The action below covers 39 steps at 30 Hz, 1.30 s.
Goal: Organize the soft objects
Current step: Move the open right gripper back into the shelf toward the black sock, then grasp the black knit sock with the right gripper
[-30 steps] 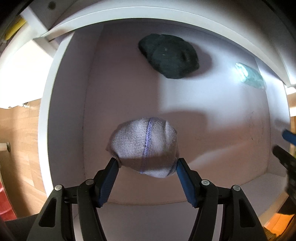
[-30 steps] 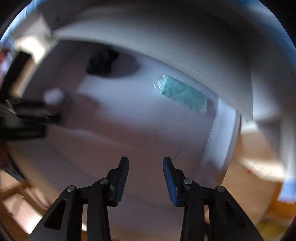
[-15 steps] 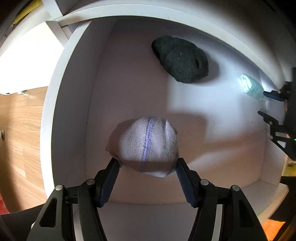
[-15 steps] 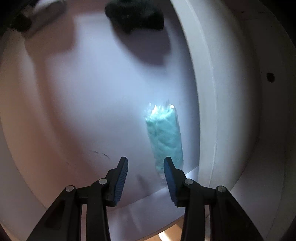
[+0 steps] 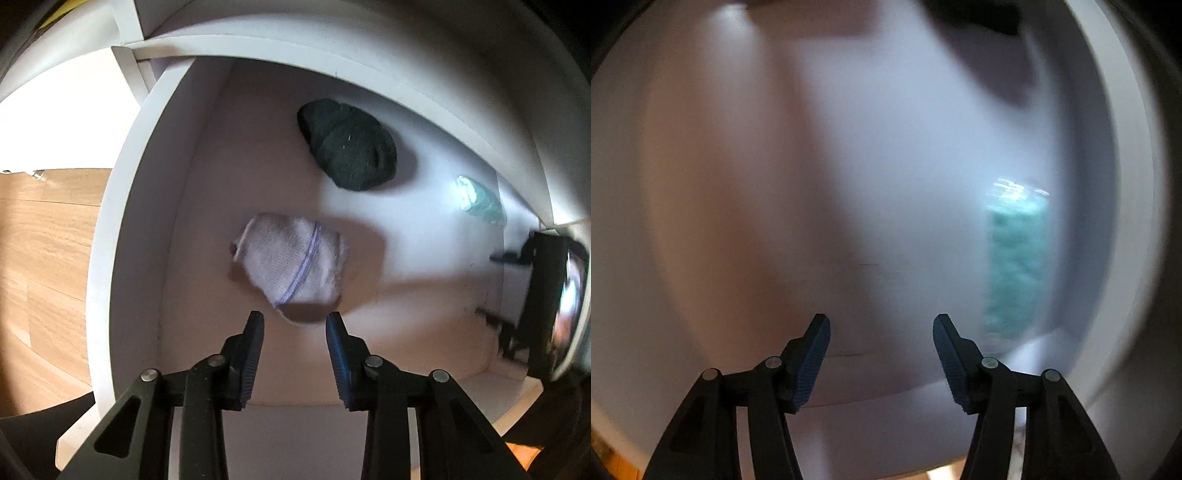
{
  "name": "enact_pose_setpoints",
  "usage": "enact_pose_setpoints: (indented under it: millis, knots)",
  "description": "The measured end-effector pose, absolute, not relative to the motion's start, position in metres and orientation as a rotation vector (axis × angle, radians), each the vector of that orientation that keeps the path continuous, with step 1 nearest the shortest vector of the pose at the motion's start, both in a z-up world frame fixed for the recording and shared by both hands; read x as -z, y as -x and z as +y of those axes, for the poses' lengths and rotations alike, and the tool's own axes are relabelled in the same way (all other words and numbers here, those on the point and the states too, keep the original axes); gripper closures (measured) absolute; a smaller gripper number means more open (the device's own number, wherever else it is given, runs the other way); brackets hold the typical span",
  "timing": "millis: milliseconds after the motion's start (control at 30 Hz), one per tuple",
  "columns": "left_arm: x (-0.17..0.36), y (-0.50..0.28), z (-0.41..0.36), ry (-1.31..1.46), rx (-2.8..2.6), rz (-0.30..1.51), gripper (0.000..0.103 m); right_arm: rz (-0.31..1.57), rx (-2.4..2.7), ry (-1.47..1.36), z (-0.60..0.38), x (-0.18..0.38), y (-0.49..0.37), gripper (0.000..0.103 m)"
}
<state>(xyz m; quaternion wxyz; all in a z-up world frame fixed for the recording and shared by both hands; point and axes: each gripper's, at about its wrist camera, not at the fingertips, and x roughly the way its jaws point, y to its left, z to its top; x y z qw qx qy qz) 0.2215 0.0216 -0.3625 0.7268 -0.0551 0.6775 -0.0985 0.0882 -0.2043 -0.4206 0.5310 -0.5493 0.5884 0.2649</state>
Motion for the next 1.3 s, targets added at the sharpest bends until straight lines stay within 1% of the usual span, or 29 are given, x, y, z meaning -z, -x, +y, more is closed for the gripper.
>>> enact_pose_setpoints:
  millis: [33,100,133,167,267,367,433,500,567,667,733,767,833,867,900,933,1000,1033,1133,1300]
  knots:
    - [0.364,-0.223,0.022,0.134,0.217,1.49,0.067,1.376,-0.619,1.323,-0.203,0.419,-0.083,0.045]
    - [0.365,-0.228,0.023,0.191,0.227,1.489,0.055,1.339,-0.563,1.272,-0.202,0.41,-0.083,0.045]
    - [0.367,-0.23,0.023,0.201,0.22,1.49,0.044,1.35,-0.524,1.209,-0.202,0.406,-0.089,0.044]
    - [0.367,-0.233,0.022,0.196,0.203,1.484,0.041,1.378,-0.46,1.097,-0.205,0.401,-0.1,0.044]
    - [0.37,-0.241,0.018,0.167,0.175,1.478,0.041,1.443,-0.254,0.637,-0.226,0.389,-0.134,0.044]
    - [0.373,-0.244,0.016,0.146,0.146,1.483,0.041,1.355,-0.101,0.277,-0.248,0.378,-0.144,0.044]
    - [0.377,-0.248,0.018,0.146,0.137,1.493,0.04,1.311,0.016,0.087,-0.261,0.379,-0.142,0.043]
    - [0.379,-0.25,0.018,0.167,0.135,1.498,0.039,1.317,0.082,-0.018,-0.271,0.382,-0.146,0.043]
    - [0.381,-0.249,0.027,0.18,0.136,1.503,0.038,1.24,0.126,-0.138,-0.283,0.376,-0.148,0.043]
    - [0.383,-0.252,0.034,0.197,0.135,1.512,0.037,1.245,0.144,-0.165,-0.291,0.382,-0.155,0.042]
    - [0.382,-0.237,0.023,0.207,0.132,1.523,0.037,1.246,0.148,-0.195,-0.295,0.384,-0.167,0.042]
    - [0.378,-0.232,0.033,0.216,0.132,1.527,0.037,1.225,0.155,-0.219,-0.299,0.383,-0.167,0.04]
    - [0.379,-0.23,0.036,0.209,0.133,1.54,0.037,1.204,0.164,-0.232,-0.305,0.381,-0.169,0.04]
    - [0.382,-0.231,0.034,0.2,0.133,1.545,0.038,1.195,0.155,-0.242,-0.308,0.38,-0.169,0.042]
    - [0.384,-0.232,0.033,0.196,0.133,1.552,0.038,1.185,0.136,-0.261,-0.311,0.378,-0.169,0.051]
    - [0.385,-0.232,0.033,0.194,0.13,1.56,0.039,1.189,0.126,-0.272,-0.314,0.377,-0.168,0.068]
    - [0.386,-0.233,0.033,0.185,0.124,1.565,0.045,1.212,0.112,-0.287,-0.317,0.376,-0.165,0.082]
    - [0.385,-0.234,0.033,0.174,0.123,1.563,0.048,1.232,0.086,-0.322,-0.32,0.376,-0.16,0.087]
    - [0.383,-0.234,0.032,0.147,0.131,1.559,0.05,1.29,0.06,-0.399,-0.322,0.377,-0.143,0.092]
    - [0.382,-0.23,0.032,0.142,0.136,1.546,0.054,1.349,0.022,-0.498,-0.321,0.372,-0.102,0.092]
